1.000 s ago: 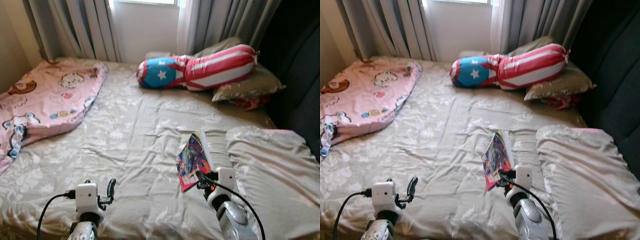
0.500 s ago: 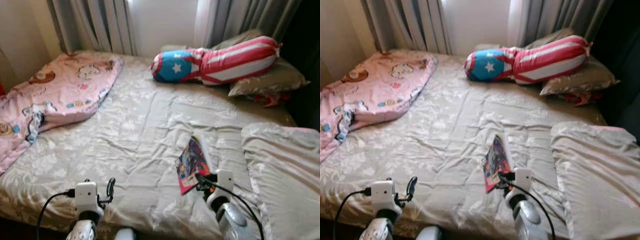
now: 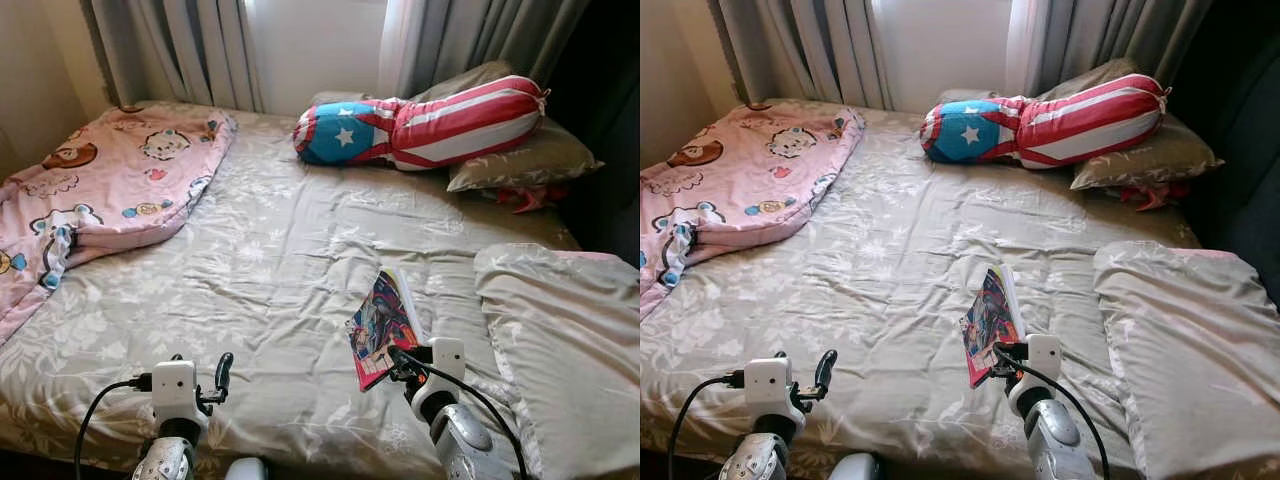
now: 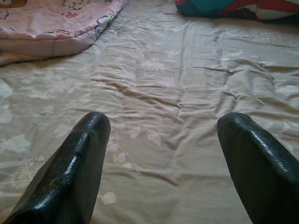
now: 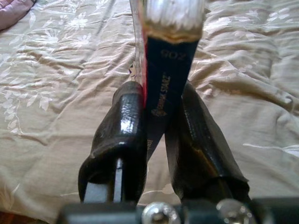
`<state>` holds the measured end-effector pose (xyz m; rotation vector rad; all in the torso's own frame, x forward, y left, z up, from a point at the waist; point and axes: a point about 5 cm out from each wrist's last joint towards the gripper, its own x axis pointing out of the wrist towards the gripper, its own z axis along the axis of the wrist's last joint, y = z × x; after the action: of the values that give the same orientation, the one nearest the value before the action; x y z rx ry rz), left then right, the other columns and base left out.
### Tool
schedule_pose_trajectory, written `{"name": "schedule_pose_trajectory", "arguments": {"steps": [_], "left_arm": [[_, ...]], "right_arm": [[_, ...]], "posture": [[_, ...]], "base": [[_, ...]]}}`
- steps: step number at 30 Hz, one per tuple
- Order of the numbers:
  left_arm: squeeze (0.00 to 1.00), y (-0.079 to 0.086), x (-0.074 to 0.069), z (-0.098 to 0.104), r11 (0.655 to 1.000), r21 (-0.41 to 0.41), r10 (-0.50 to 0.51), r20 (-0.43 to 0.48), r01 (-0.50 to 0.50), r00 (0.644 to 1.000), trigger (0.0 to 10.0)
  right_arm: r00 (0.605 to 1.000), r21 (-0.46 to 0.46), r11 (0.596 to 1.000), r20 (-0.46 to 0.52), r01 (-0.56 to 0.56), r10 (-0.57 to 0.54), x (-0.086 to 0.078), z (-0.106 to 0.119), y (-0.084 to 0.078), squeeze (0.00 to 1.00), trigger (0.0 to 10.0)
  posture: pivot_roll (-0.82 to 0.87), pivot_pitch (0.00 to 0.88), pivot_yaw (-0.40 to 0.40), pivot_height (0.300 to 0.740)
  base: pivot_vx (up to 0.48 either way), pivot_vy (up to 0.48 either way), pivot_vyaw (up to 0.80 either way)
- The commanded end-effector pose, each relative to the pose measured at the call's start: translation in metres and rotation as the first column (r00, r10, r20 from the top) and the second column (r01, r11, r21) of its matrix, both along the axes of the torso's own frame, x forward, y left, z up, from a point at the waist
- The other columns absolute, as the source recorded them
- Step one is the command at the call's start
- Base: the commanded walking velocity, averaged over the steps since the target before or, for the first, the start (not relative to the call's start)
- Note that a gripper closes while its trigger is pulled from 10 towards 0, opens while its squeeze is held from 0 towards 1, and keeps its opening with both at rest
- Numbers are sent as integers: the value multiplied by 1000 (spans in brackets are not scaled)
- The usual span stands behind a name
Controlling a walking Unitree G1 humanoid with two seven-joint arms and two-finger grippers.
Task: Clean up the room
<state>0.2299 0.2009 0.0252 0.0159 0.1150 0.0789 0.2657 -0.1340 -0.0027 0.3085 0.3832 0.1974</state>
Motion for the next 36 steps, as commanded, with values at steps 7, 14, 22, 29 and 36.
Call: {"name": "schedule_pose_trajectory", "arguments": {"steps": [7,14,22,29,36], "left_arm": [[0,-4,2,1,1000,-5,-22,-8,22,1000,10000],[0,-5,2,1,1000,-6,-27,-15,27,1000,10000],[0,-5,1,0,999,-3,-39,-32,39,999,10000],[0,-4,1,0,999,0,-43,-36,43,998,10000],[0,-4,1,0,999,6,-48,-42,48,998,10000]], "right_arm": [[999,7,1000,50,18,-19,8,9,-2,0,10000],[999,9,1000,48,19,-19,8,9,-2,0,10000],[999,6,1000,35,19,-19,7,7,-1,0,10000],[999,10,1000,29,20,-21,7,6,0,0,10000],[999,24,999,23,26,-27,7,4,1,0,10000]], "posture": [[60,22,-64,649],[62,23,-63,649],[66,28,-61,649],[67,30,-55,649],[72,31,-50,649]], "base": [[0,0,0],[0,0,0],[0,0,0],[36,0,0],[258,0,0]]}}
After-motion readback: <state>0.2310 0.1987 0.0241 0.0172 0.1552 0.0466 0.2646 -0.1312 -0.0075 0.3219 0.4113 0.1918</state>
